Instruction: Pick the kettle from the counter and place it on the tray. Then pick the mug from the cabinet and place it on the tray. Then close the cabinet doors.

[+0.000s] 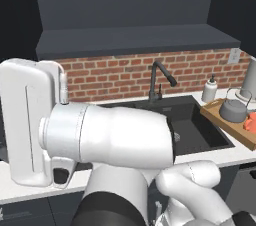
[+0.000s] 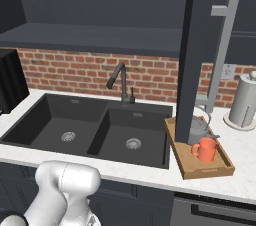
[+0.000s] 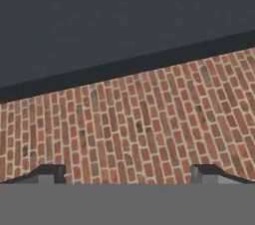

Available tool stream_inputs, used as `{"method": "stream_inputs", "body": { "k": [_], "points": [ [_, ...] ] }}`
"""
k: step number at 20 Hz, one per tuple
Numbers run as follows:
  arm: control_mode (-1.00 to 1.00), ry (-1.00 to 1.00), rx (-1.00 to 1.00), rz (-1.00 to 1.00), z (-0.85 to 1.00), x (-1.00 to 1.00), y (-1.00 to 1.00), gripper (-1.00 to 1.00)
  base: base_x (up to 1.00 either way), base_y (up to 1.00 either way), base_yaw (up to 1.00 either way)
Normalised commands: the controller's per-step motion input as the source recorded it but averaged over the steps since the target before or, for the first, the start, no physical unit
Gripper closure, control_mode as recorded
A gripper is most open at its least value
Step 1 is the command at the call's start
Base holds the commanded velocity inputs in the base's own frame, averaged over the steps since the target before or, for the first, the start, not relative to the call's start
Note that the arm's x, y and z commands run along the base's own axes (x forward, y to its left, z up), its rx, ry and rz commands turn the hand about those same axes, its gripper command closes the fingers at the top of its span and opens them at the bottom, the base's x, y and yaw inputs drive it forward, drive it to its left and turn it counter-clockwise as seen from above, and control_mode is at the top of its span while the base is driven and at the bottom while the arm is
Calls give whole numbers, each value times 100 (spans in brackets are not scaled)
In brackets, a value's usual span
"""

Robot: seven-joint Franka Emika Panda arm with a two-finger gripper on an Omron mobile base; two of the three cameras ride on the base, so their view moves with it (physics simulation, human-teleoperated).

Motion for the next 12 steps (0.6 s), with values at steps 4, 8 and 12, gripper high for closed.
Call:
{"method": "stream_inputs", "body": {
  "k": [4,8,12],
  "points": [
    [-100,-12,-11,-5,-1,0,60,-100,0,0,0],
    [-100,-2,-7,-15,-11,0,51,-100,0,0,0],
    [-100,0,-7,-27,-33,6,45,-100,0,0,0]
  ]
}}
